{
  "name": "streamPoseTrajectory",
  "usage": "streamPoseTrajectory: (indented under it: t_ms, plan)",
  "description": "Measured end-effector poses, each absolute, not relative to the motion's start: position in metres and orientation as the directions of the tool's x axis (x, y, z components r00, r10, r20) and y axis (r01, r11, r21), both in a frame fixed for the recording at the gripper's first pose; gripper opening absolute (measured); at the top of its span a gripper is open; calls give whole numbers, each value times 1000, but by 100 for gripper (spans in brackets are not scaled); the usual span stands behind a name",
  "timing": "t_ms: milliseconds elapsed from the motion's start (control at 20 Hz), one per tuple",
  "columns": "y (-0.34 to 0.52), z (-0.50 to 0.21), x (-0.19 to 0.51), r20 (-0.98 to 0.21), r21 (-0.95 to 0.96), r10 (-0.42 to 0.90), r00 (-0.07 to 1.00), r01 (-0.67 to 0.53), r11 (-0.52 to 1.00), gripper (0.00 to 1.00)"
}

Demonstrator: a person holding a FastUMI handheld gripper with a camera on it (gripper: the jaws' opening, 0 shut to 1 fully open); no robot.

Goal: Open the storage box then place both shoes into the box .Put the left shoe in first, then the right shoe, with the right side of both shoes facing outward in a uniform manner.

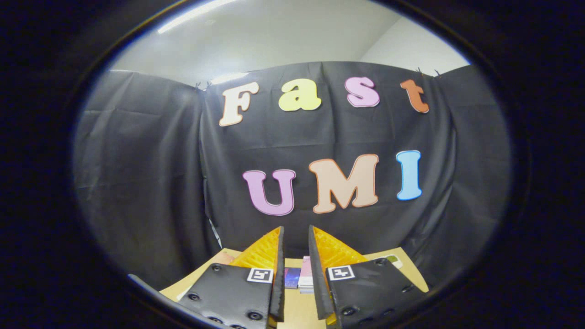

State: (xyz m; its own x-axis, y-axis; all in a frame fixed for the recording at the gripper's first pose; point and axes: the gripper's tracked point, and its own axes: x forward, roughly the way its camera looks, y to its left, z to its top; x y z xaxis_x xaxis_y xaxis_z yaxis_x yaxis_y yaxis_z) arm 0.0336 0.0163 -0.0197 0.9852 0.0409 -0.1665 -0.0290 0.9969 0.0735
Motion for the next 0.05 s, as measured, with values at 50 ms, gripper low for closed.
streamPoseTrajectory:
  t_ms: [50]
  plan:
    - [17, -16, 32, -153, 71, 41, 987, -31, 997, 29]
